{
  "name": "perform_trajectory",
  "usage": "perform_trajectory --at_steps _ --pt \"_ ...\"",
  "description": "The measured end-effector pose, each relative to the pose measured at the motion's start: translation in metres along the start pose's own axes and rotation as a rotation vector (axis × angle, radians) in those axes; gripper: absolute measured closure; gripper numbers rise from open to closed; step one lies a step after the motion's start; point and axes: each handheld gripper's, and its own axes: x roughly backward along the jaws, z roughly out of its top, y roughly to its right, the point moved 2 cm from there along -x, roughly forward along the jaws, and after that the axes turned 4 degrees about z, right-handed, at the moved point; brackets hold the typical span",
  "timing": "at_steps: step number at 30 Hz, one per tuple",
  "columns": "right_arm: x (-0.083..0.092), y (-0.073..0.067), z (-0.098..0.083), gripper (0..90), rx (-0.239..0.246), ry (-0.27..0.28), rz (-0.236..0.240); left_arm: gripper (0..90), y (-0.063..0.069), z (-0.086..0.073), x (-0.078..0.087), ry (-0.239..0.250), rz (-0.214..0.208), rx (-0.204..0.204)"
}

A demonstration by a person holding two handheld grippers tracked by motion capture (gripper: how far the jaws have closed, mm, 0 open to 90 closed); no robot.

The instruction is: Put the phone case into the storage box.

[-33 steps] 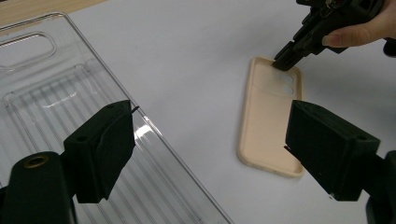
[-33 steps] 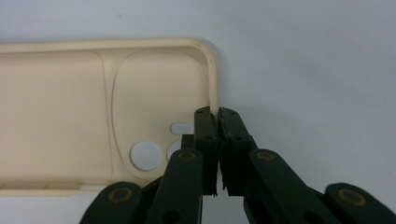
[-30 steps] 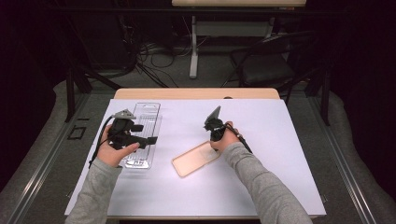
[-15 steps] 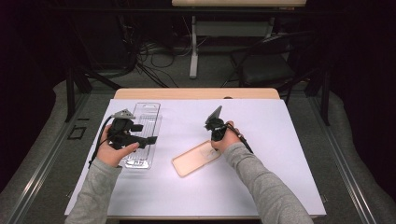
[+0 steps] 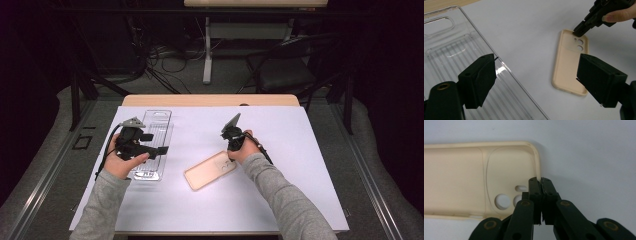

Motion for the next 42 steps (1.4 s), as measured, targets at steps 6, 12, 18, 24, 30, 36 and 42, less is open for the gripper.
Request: perform_trajectory --at_steps 6,12,18,24,30,36,42 --pt "0.006 -0.001 -0.002 88.7 0.005 -0.018 0.004 16.4 0.000 0.000 0.000 0.000 0.000 -0.004" --pt "0.011 -0.005 -0.004 88.7 0.006 0.028 0.030 16.4 0.001 0.000 0.000 0.000 0.000 -0.007" --pt "0.020 -0.010 -0.005 88.6 0.038 0.076 0.034 16.4 0.001 0.000 0.000 -0.002 0.000 -0.007" --pt "0.028 -0.014 -0.007 88.5 0.061 0.130 0.046 16.4 0.002 0.000 0.000 -0.001 0.000 -0.011" --pt "0.036 -0.018 -0.010 88.6 0.078 0.196 0.045 16.4 0.003 0.000 0.001 0.004 0.000 -0.011" --pt "0.042 -0.019 -0.017 88.6 0.100 0.251 0.055 16.4 0.004 0.001 0.002 0.008 -0.004 -0.010" --pt "0.050 -0.018 -0.026 88.5 0.111 0.309 0.056 16.4 0.006 0.001 0.001 0.010 -0.009 -0.008"
